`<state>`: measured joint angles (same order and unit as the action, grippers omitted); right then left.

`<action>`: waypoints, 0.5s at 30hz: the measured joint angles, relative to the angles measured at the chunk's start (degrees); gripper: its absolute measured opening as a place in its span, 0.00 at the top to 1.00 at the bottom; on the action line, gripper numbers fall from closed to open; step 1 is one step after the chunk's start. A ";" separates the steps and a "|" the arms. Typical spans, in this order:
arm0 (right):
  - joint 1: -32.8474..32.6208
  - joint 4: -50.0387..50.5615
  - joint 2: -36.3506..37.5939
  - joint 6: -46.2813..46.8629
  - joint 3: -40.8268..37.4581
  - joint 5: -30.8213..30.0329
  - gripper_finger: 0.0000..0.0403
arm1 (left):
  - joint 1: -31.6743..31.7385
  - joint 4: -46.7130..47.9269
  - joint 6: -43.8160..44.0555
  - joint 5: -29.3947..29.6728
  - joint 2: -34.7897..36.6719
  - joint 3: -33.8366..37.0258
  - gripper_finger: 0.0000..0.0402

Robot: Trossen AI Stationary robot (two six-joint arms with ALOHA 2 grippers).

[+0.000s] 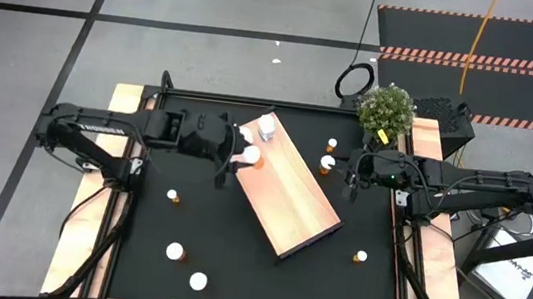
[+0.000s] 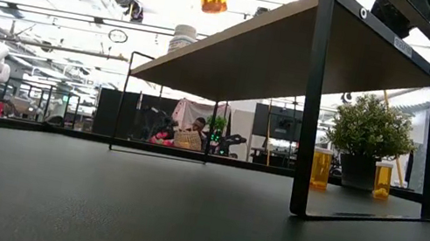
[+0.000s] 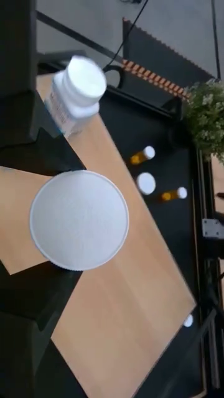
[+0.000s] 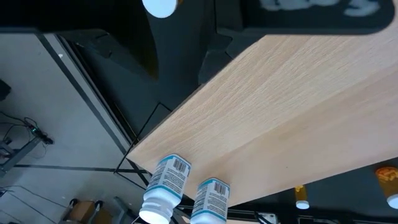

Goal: Pick and place medicine bottles onto shelf by color
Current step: Put the orange capsule bottle on the shelf

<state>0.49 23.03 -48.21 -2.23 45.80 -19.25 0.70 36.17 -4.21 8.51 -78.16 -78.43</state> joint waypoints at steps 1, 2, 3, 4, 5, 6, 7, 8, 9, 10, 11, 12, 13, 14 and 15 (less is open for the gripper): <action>0.00 -0.01 0.00 -0.06 0.00 0.00 0.74 | 0.39 1.17 -0.21 -0.21 -0.37 -1.07 0.47; 0.00 -0.04 0.00 -0.13 0.02 -0.02 0.74 | 0.76 1.94 -0.21 -0.61 -0.78 -1.91 0.47; 0.00 -0.03 0.00 -0.14 0.02 -0.02 0.74 | 1.04 2.60 -0.18 -0.96 -1.25 -2.45 0.47; 0.00 -0.01 0.00 -0.14 0.02 -0.02 0.74 | 1.31 3.16 -0.19 -1.04 -1.74 -2.58 0.47; 0.00 -0.02 0.00 -0.09 0.02 -0.04 0.74 | 1.37 3.81 -0.23 -1.05 -2.38 -2.57 0.47; 0.00 -0.02 0.00 -0.05 0.02 -0.04 0.74 | 1.42 4.00 -0.33 -1.05 -3.15 -2.56 0.47; 0.00 -0.02 0.00 -0.03 0.02 -0.04 0.74 | 1.41 4.02 -0.47 -1.05 -3.77 -2.56 0.47; 0.00 0.00 0.00 -0.03 0.02 -0.04 0.74 | 1.38 4.59 -0.65 -1.07 -4.29 -2.56 0.47; 0.00 0.01 0.00 -0.03 0.02 -0.06 0.74 | 1.37 5.32 -0.67 -1.11 -4.84 -2.56 0.47; 0.00 0.00 0.00 -0.01 0.02 -0.06 0.74 | 1.36 5.33 -0.67 -1.14 -5.55 -2.56 0.47; 0.00 0.03 -0.01 -0.01 0.02 -0.06 0.74 | 1.32 5.15 -0.67 -1.20 -6.11 -2.56 0.47; 0.00 0.11 -0.01 0.00 0.02 -0.07 0.74 | 1.34 5.57 -0.67 -1.22 -6.61 -2.56 0.47; 0.00 0.16 0.00 0.00 0.02 -0.07 0.74 | 1.37 5.91 -0.67 -1.22 -7.38 -2.56 0.47; 0.00 0.23 0.00 0.02 0.02 -0.07 0.74 | 1.37 5.69 -0.69 -1.20 -7.96 -2.56 0.47; 0.00 0.44 -0.02 0.02 0.02 -0.09 0.74 | 1.37 5.78 -0.69 -1.20 -8.21 -2.56 0.47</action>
<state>0.49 23.46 -48.23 -2.22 45.82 -19.33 2.07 41.95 -4.91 7.31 -86.37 -80.99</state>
